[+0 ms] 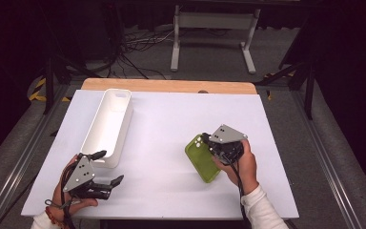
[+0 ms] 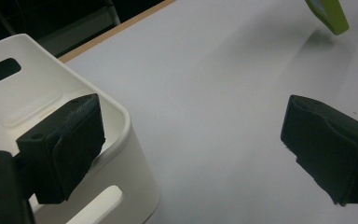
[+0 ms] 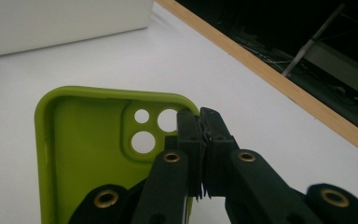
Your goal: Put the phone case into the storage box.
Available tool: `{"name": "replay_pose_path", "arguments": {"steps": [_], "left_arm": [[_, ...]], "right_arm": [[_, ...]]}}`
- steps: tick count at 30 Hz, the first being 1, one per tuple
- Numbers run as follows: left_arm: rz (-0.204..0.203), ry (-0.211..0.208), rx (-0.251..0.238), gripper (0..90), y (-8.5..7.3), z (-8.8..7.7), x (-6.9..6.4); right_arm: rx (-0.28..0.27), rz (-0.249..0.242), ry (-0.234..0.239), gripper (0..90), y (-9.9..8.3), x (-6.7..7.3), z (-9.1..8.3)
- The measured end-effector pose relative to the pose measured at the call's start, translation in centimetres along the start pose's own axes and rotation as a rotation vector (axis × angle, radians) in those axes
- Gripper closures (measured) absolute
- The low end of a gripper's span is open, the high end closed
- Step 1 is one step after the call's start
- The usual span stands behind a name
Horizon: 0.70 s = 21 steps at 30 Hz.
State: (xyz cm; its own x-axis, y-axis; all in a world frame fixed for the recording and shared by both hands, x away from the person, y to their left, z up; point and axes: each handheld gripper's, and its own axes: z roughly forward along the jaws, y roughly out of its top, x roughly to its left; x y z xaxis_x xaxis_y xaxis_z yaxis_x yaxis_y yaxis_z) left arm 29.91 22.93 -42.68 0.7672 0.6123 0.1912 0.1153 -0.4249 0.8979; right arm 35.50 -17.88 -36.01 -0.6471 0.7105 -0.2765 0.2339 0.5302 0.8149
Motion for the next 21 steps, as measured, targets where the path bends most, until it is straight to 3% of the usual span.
{"name": "replay_pose_path", "arguments": {"steps": [12, 16, 21], "left_arm": [[-0.010, 0.010, -0.015, 7.3, 0.5, 0.2, -0.3], [-0.057, -0.003, -0.059, 7.9, 1.0, 0.6, -0.5], [-0.080, -0.031, -0.081, 8.7, 2.2, 1.8, -0.9]], "right_arm": [[-0.096, 0.062, -0.045, 88.3, -0.4, 0.3, -0.5], [-0.118, 0.068, -0.059, 88.4, -0.3, 0.6, -0.5], [-0.138, 0.080, -0.065, 88.4, -0.2, 1.0, -0.3]]}}
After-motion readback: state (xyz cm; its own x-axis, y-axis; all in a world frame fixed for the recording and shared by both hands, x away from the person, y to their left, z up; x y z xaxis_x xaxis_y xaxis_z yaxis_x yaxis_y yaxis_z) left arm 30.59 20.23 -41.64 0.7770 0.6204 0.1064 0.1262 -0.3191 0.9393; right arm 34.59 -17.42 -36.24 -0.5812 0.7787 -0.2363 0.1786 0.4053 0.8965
